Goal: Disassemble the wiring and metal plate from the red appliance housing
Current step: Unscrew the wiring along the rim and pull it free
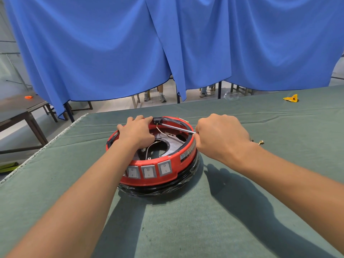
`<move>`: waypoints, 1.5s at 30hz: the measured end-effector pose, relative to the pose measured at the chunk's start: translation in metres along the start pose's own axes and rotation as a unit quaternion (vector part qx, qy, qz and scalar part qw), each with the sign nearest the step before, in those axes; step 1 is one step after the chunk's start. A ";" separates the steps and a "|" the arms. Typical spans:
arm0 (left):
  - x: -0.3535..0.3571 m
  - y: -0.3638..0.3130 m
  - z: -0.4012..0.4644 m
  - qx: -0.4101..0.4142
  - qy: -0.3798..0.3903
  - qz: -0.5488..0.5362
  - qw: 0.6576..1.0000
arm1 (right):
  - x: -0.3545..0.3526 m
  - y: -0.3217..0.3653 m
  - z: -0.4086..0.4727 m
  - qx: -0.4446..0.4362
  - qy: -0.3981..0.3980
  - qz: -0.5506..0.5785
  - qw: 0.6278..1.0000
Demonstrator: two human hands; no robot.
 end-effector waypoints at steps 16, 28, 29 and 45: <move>-0.001 -0.001 0.001 -0.011 0.000 -0.029 1.000 | 0.002 -0.006 0.006 -0.008 0.011 0.005 1.000; 0.000 -0.002 0.003 -0.014 0.000 -0.032 0.999 | 0.005 -0.017 0.007 -0.065 -0.009 -0.044 0.997; 0.000 -0.002 0.002 -0.014 -0.001 -0.032 0.999 | 0.005 -0.017 0.007 -0.067 -0.009 -0.047 0.997; 0.000 0.002 -0.003 -0.005 -0.014 -0.075 0.997 | 0.005 -0.023 0.002 -0.054 -0.015 -0.035 0.998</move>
Point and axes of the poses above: each hand's wrist, its own z-axis towards the middle knuckle, its own x-axis out of the palm, y = z × x, the point moved 2 cm from there along z, towards the middle knuckle, and after that the axes turned 1 degree about -z, right-handed, at the moved point
